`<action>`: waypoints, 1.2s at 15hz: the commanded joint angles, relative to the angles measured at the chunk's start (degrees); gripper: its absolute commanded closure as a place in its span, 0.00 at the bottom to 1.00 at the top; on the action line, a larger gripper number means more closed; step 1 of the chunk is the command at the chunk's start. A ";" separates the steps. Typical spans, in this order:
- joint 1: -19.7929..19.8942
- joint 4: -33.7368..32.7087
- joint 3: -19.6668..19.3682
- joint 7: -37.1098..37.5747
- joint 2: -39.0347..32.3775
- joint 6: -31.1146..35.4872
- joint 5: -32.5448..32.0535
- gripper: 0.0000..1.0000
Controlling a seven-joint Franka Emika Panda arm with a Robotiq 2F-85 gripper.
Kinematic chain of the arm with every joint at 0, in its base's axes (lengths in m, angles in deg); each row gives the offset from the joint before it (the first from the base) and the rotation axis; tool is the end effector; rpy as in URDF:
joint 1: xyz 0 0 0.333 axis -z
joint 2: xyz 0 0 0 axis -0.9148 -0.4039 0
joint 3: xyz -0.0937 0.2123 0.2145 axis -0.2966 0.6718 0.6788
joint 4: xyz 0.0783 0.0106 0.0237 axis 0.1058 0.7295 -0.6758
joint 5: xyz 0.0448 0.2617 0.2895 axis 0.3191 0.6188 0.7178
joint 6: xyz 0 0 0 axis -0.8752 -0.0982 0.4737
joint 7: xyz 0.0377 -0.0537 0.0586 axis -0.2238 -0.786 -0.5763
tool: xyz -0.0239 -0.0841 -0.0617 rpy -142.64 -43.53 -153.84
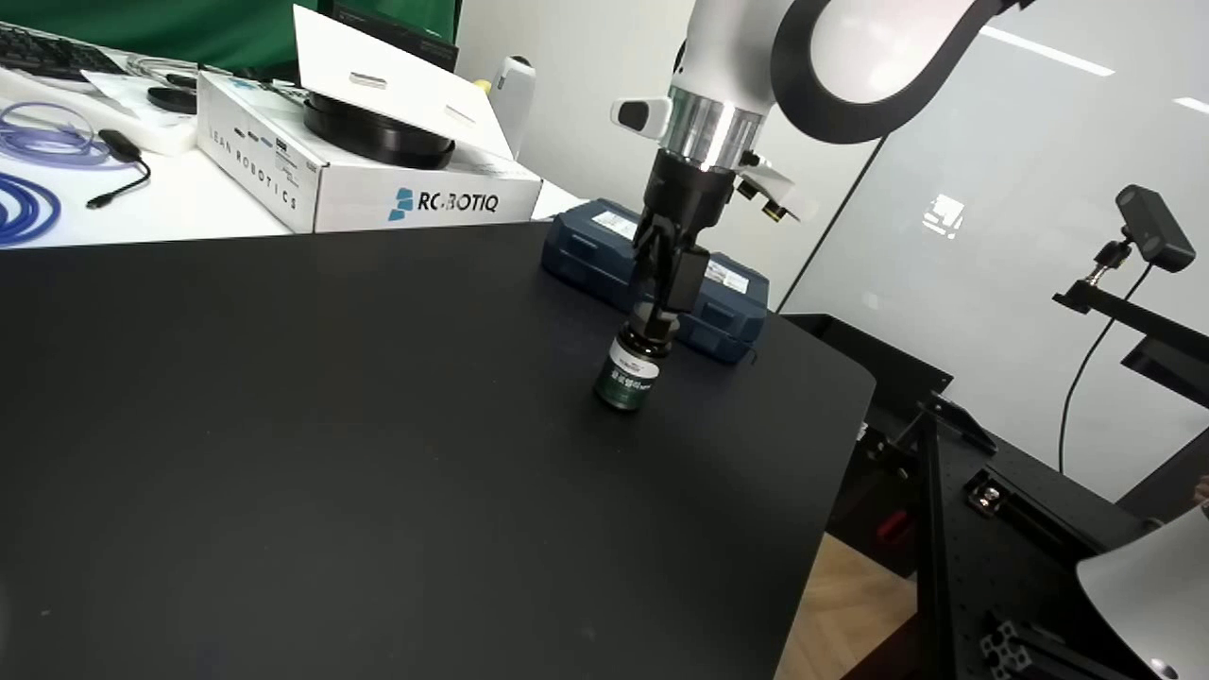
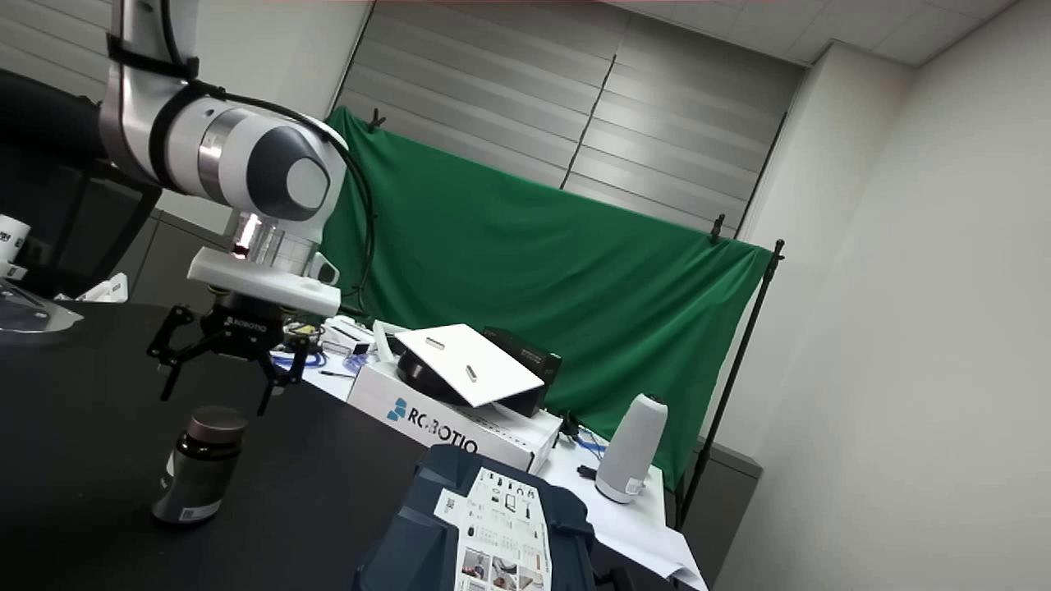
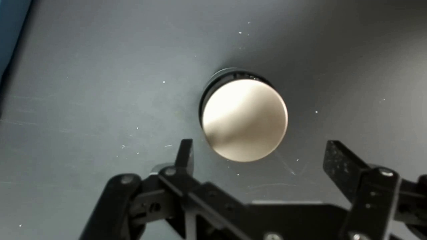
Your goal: Move the bottle to the right side of the table
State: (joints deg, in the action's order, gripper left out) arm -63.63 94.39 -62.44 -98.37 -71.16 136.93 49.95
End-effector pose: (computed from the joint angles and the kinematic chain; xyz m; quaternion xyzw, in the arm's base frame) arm 0.5241 0.0245 0.1661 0.9332 0.3568 -0.0365 0.0203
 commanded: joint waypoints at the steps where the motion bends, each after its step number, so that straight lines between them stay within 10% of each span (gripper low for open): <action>1: 0.05 0.64 -0.64 2.42 0.54 -1.55 -0.53 0.00; 8: -0.47 1.67 -2.41 4.18 0.45 -2.00 -1.96 0.00; 9: -0.73 1.84 -2.86 4.81 0.39 -1.58 -2.48 0.25; 18: -0.76 4.74 -3.60 5.31 1.40 5.48 -5.23 0.66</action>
State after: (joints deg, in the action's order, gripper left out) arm -63.98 97.31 -65.40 -95.41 -70.85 139.83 46.50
